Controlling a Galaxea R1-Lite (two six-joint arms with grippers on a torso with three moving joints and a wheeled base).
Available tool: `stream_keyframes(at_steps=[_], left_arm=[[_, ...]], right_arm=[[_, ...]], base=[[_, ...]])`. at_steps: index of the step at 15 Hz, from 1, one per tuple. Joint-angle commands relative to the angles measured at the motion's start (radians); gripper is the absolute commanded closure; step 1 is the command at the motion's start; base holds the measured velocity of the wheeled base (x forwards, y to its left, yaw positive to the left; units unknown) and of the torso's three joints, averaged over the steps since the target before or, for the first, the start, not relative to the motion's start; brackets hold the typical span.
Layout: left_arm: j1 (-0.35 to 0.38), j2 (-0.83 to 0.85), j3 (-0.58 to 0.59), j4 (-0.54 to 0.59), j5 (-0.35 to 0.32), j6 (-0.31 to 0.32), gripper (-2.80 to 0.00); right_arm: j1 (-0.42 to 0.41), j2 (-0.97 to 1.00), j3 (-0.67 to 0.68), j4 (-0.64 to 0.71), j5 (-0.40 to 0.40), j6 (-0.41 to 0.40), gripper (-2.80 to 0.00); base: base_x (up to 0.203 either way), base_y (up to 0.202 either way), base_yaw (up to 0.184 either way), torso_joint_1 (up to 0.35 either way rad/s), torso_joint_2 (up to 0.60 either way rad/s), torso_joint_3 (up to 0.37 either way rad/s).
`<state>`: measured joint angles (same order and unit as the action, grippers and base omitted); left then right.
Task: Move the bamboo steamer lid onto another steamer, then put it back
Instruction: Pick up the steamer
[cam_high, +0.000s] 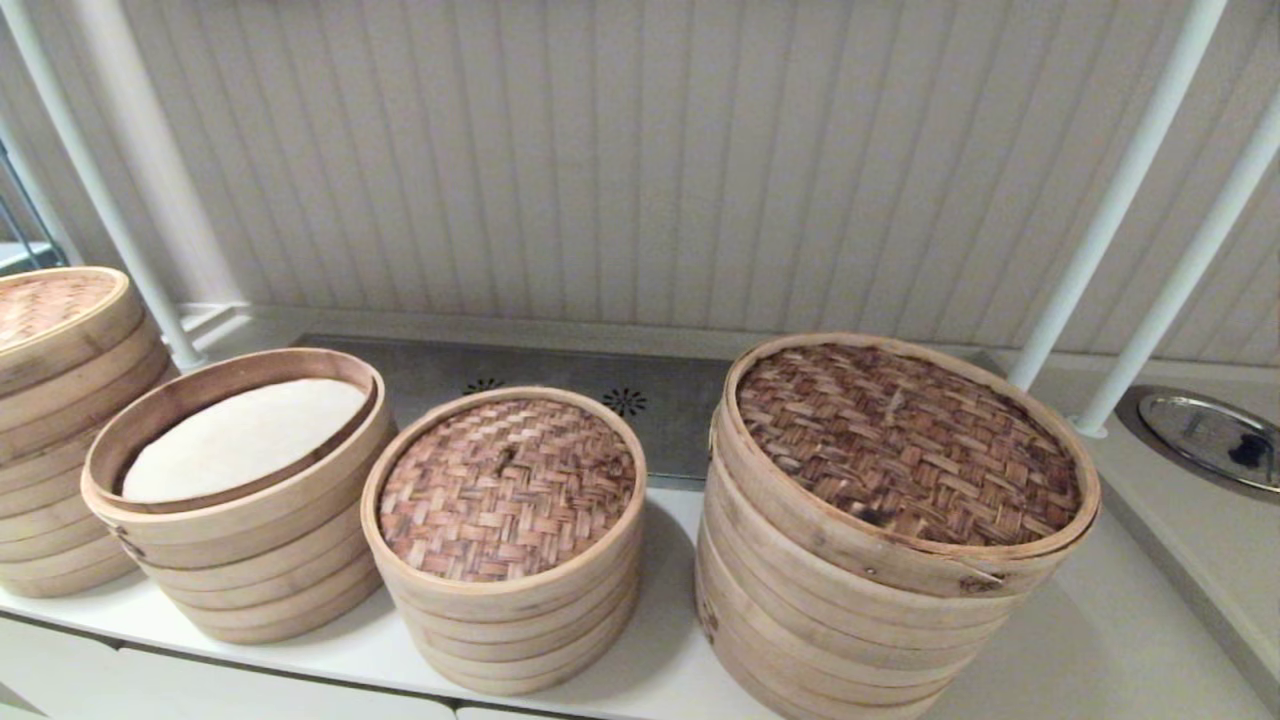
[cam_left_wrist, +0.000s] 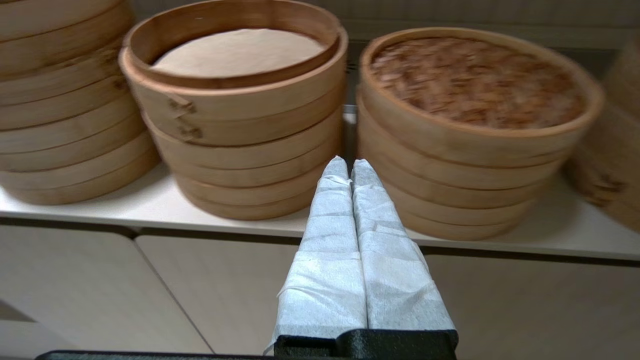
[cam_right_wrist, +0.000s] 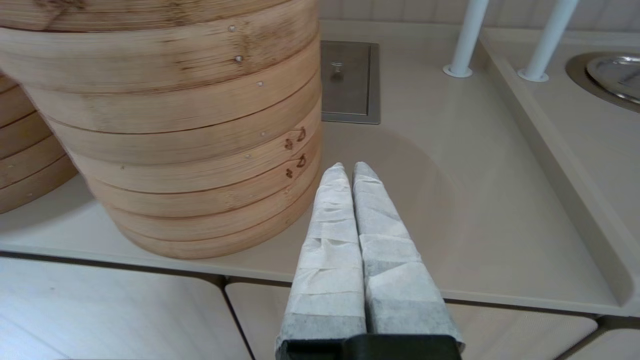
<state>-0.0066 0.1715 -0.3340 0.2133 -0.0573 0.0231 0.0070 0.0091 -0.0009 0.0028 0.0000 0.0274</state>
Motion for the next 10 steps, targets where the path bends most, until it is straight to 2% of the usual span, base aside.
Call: stream_keyframes(at_steps=[1, 5, 8, 10], left_arm=[[0.000, 0.197, -0.114, 0.013, -0.044, -0.025, 0.00], [-0.026, 0.652, -0.399, 0.095, -0.213, -0.139, 0.00], [-0.115, 0.940, -0.720, 0.307, -0.266, -0.175, 0.00], [-0.167, 1.096, -0.886, 0.447, -0.282, -0.183, 0.00]], right_arm=[[0.001, 0.000, -0.001, 0.000, 0.000, 0.000, 0.00], [0.001, 0.000, 0.001, 0.000, 0.000, -0.001, 0.00], [0.001, 0.000, -0.001, 0.000, 0.000, -0.001, 0.00], [0.001, 0.000, -0.001, 0.000, 0.000, -0.001, 0.00]], base=[[0.000, 0.000, 0.000, 0.000, 0.00, 0.000], [0.000, 0.000, 0.000, 0.000, 0.00, 0.000], [0.000, 0.000, 0.000, 0.000, 0.00, 0.000], [0.000, 0.000, 0.000, 0.000, 0.00, 0.000]])
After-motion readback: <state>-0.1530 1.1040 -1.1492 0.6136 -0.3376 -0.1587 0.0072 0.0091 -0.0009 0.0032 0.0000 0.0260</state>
